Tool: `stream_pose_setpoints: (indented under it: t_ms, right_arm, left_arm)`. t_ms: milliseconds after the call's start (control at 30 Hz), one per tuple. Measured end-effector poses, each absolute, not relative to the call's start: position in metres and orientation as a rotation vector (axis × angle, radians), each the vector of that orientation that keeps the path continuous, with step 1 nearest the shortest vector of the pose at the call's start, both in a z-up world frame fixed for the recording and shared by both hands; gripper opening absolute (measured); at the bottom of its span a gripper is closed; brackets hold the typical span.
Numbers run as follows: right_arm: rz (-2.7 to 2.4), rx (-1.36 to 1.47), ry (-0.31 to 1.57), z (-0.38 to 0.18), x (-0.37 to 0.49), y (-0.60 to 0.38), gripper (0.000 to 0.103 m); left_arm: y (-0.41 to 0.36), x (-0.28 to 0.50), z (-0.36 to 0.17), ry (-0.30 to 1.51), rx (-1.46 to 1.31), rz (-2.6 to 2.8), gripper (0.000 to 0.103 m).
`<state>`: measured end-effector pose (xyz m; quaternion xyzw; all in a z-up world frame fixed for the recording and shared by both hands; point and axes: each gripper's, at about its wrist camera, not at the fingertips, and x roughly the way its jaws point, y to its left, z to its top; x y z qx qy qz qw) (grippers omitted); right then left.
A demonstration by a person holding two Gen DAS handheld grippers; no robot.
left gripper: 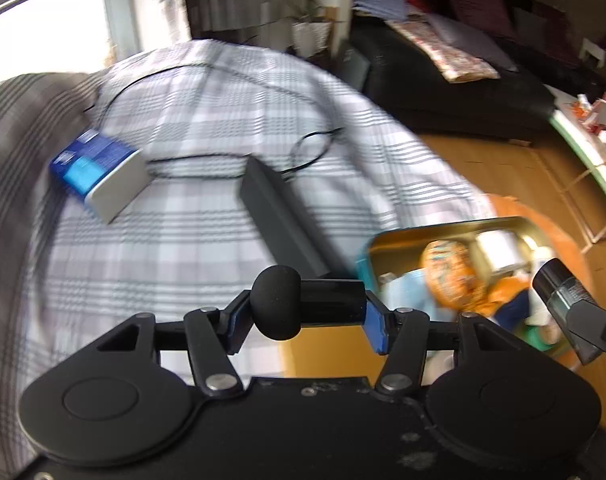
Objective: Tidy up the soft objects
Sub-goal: 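Carry knob and bottle over the tin tray with both grippers and lower them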
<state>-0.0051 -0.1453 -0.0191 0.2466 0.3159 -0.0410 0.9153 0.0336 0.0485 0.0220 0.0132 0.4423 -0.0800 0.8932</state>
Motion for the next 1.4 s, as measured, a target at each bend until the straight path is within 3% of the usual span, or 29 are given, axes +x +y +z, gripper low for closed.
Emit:
stream_pose_setpoints:
  t_ms: [200, 500, 600, 667, 733, 967, 1100, 1400]
  right_arm:
    - [-0.252, 0.526, 0.621, -0.016, -0.012, -0.201, 0.029]
    - [-0.343, 0.536, 0.626, -0.020, -0.011, -0.239, 0.029]
    - [-0.350, 0.539, 0.635, -0.022, -0.007, -0.244, 0.029]
    - [-0.352, 0.540, 0.641, -0.024, -0.005, -0.246, 0.029]
    - [-0.355, 0.538, 0.649, -0.026, 0.000, -0.248, 0.029]
    - [-0.380, 0.532, 0.669, -0.034, 0.011, -0.255, 0.029]
    - [-0.410, 0.548, 0.686, -0.043, 0.015, -0.259, 0.037]
    - [-0.430, 0.544, 0.739, -0.049, 0.010, -0.257, 0.037]
  left_arm:
    - [-0.023, 0.039, 0.030, 0.918, 0.045, -0.286, 0.054]
    - [-0.083, 0.053, -0.003, 1.036, 0.056, -0.355, 0.054]
    - [-0.089, 0.059, -0.013, 1.055, 0.071, -0.349, 0.059]
    - [-0.088, 0.063, -0.017, 1.052, 0.074, -0.329, 0.077]
    - [-0.086, 0.067, -0.019, 1.054, 0.068, -0.316, 0.081]
    - [-0.074, 0.077, -0.029, 1.081, 0.053, -0.281, 0.084]
    - [-0.068, 0.079, -0.033, 1.090, 0.052, -0.270, 0.084]
    - [-0.055, 0.074, -0.032, 1.080, 0.051, -0.251, 0.087]
